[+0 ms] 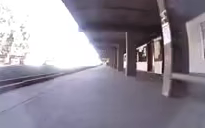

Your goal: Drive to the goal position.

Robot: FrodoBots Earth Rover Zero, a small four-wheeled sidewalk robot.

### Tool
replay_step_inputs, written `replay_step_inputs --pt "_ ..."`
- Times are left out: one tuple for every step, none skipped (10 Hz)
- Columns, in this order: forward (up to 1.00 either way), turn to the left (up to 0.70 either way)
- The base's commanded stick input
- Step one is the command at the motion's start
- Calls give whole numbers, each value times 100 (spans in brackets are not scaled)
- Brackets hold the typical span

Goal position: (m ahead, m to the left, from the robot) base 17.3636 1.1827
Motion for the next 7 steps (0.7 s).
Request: replay_step_inputs --pt "98 1" --pt "98 1" --pt "98 1" --pt "98 1" --pt "98 1" --pt "98 1" --pt "98 1"
